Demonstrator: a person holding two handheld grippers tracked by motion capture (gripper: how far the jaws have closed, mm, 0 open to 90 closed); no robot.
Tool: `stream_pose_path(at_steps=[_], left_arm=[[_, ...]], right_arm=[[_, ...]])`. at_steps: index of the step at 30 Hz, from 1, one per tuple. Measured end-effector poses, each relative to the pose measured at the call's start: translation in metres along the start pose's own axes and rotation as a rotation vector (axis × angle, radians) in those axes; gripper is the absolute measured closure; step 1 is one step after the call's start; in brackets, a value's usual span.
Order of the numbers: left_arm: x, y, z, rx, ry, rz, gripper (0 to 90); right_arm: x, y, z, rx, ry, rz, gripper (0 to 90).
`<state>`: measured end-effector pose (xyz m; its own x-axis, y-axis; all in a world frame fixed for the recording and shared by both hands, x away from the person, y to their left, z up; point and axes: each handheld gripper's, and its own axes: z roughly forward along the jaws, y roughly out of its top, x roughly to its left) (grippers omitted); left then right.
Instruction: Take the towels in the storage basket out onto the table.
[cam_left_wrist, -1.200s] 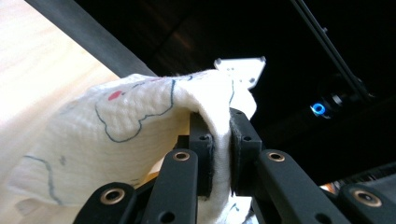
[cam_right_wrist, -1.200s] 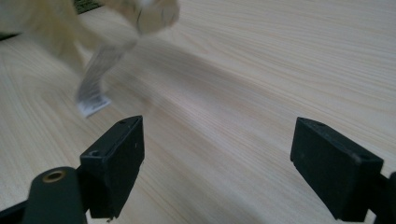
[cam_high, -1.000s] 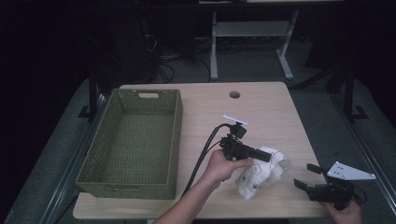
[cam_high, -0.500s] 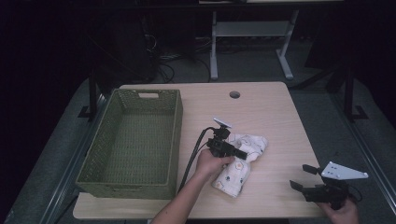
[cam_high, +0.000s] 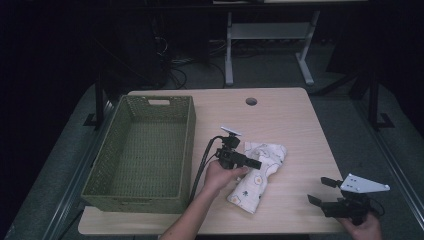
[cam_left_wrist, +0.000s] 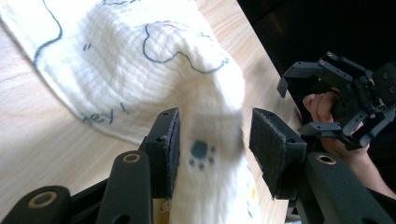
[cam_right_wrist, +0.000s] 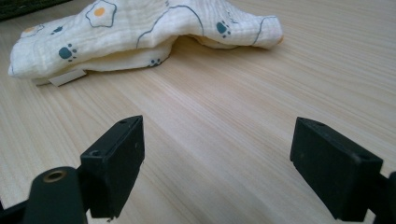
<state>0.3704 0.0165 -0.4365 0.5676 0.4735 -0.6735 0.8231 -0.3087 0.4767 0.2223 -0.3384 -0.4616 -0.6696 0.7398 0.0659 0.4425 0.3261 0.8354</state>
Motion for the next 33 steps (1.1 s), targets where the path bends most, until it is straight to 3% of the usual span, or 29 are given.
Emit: stream_pose_path(at_steps=[6, 11, 14, 20, 25, 27, 30, 33], left_arm=[[-0.006, -0.008, -0.002, 0.022, -0.009, 0.033, 68.7], [-0.009, -0.012, 0.009, 0.041, -0.003, 0.061, 84.5], [-0.012, -0.015, 0.019, 0.046, -0.005, 0.074, 86.6], [-0.018, -0.017, 0.037, 0.073, -0.022, 0.084, 84.9], [-0.024, -0.019, 0.051, 0.103, -0.038, 0.081, 77.3], [-0.026, -0.019, 0.056, 0.108, -0.070, 0.065, 73.0], [-0.026, -0.018, 0.052, 0.091, -0.076, 0.066, 69.4], [-0.025, -0.015, 0.035, 0.052, -0.063, 0.068, 67.7]], right_arm=[[0.002, 0.001, 0.001, 0.005, 0.001, -0.007, 17.4], [0.002, 0.001, 0.000, 0.001, -0.001, -0.003, 17.5], [0.001, 0.000, 0.000, 0.000, -0.001, -0.001, 17.5], [0.001, 0.001, 0.000, 0.001, 0.001, -0.004, 17.5], [0.004, 0.001, 0.002, 0.012, 0.013, -0.009, 17.5], [0.006, 0.003, 0.003, 0.012, 0.030, -0.012, 18.3], [0.008, 0.005, 0.004, 0.010, 0.050, -0.018, 20.8], [0.019, 0.013, 0.005, 0.009, 0.120, -0.039, 30.4]])
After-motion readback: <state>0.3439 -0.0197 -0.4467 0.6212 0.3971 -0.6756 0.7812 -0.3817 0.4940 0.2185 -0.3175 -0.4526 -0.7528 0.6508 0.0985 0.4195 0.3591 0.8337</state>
